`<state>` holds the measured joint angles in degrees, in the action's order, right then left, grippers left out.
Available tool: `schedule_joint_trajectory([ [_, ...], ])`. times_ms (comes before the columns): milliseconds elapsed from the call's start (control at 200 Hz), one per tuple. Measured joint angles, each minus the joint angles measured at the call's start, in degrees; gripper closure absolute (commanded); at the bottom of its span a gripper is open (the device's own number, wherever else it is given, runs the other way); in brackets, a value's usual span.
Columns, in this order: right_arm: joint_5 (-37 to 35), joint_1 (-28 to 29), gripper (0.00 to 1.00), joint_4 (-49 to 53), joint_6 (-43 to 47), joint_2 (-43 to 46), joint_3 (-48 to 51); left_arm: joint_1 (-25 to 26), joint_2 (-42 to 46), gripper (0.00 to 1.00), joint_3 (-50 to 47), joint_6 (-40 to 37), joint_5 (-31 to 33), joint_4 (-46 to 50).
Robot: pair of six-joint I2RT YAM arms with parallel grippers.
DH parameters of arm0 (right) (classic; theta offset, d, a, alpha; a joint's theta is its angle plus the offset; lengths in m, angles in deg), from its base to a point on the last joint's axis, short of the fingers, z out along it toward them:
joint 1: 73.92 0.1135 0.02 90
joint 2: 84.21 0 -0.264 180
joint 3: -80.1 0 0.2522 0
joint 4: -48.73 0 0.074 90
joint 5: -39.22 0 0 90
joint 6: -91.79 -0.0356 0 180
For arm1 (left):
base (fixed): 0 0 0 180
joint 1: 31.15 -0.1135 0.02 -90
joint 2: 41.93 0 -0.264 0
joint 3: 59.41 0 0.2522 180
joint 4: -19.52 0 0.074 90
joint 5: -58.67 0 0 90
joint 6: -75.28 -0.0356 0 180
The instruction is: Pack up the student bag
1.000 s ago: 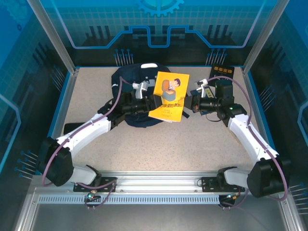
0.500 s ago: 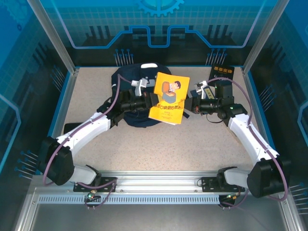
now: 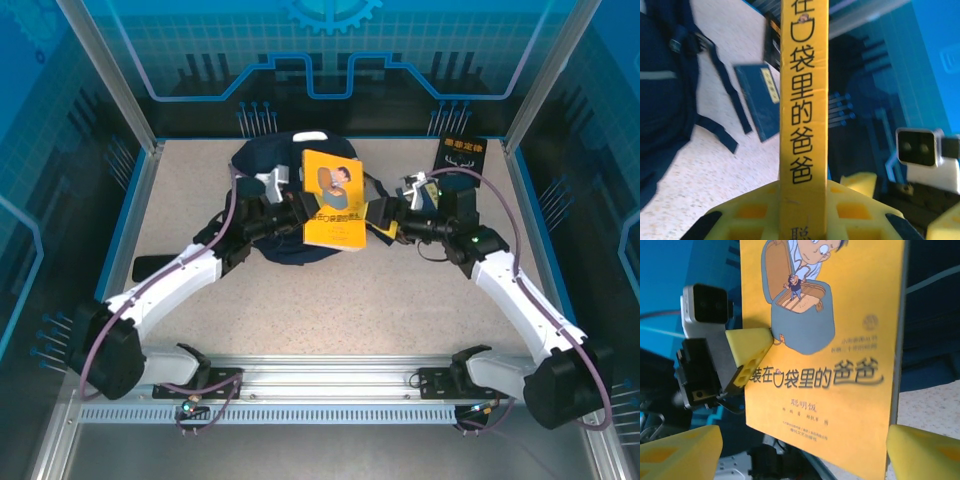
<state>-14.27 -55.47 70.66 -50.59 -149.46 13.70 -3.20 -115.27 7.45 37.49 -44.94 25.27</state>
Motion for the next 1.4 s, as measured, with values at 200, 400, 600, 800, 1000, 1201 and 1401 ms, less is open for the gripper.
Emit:
schedule_joint_trajectory([
  [200, -4.85, 5.86, 0.08, -11.06, -12.11, -2.75, 5.66, 0.00, 6.56, 1.00, -3.06, 0.46, 11.34, 1.07],
  [400, -8.70, 13.25, 0.08, -23.71, -21.75, -8.33, 5.77, -0.04, 11.06, 1.00, -5.53, 4.42, 20.17, -1.33],
  [600, -12.85, 16.17, 0.08, -33.79, -29.46, -12.41, 5.22, -0.04, 11.74, 1.00, -7.41, 9.16, 24.79, -4.42],
  [800, -14.88, 16.98, 0.13, -43.12, -35.50, -19.76, 2.03, -0.04, 11.76, 1.00, -8.48, 13.60, 26.80, -8.57],
  [1000, -16.65, 19.82, 0.29, -50.58, -39.12, -23.63, 1.42, -0.04, 11.76, 1.00, -10.23, 16.52, 27.87, -12.22],
  [1201, -17.75, 20.17, 0.44, -54.64, -40.94, -24.92, 1.42, -0.04, 11.76, 1.00, -11.39, 18.29, 28.39, -13.64],
  [1401, -18.36, 20.17, 0.59, -57.18, -41.68, -26.62, 1.40, -0.04, 11.80, 1.00, -11.80, 18.40, 28.39, -14.38],
])
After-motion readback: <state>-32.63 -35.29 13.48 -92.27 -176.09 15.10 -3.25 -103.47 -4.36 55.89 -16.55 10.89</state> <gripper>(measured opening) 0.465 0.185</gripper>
